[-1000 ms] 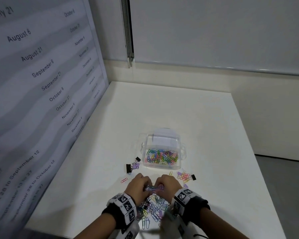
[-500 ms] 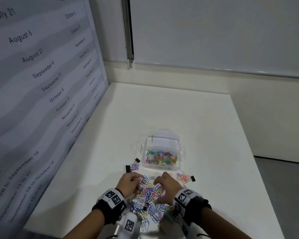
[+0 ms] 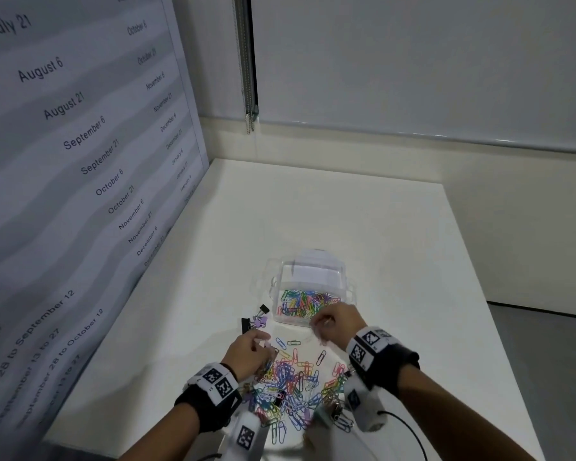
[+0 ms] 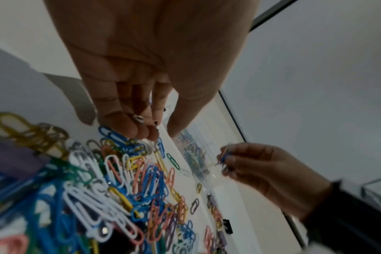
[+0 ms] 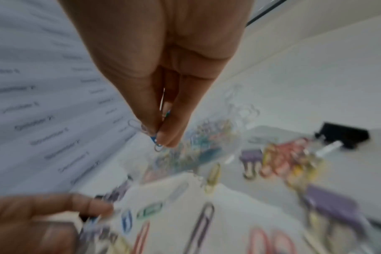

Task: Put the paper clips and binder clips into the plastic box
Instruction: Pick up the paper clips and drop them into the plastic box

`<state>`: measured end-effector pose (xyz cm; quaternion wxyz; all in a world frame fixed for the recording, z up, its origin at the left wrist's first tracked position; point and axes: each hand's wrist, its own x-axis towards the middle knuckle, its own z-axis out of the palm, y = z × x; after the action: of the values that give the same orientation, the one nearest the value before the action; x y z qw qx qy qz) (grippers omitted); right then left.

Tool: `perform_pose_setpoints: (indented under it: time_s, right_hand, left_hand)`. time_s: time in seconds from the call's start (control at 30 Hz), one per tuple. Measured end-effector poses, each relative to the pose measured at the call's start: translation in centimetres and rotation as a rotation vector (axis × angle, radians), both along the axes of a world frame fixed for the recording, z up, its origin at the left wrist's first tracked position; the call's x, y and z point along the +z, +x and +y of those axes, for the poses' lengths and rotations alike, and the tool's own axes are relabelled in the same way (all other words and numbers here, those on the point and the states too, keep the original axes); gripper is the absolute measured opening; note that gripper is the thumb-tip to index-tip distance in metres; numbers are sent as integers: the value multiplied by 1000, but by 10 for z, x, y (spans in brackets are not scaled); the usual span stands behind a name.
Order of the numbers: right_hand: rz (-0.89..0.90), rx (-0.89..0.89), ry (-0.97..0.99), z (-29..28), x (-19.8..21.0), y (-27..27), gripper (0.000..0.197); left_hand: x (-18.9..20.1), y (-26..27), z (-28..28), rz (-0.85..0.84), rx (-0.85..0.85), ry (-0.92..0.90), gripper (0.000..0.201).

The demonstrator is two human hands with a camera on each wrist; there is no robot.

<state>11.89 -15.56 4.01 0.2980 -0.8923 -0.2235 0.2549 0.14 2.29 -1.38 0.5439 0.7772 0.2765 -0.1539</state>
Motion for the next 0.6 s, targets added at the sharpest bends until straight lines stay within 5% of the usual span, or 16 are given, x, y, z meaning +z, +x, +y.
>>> perform_pose_setpoints:
  time_s: [0.23,0.47,0.6]
  right_hand:
    - [-52,-137,102,3,6,21,26]
    - [-44,68,-17,-7,-18,-18,17]
    - [13,305,-215,-9,-36,-42,61]
  left_hand:
    - [12,-10,-10,-30,-335,344,35]
    - [6,-11,-34,57,-410,535,67]
    - [-2,-10,-46,34,-447,590,72]
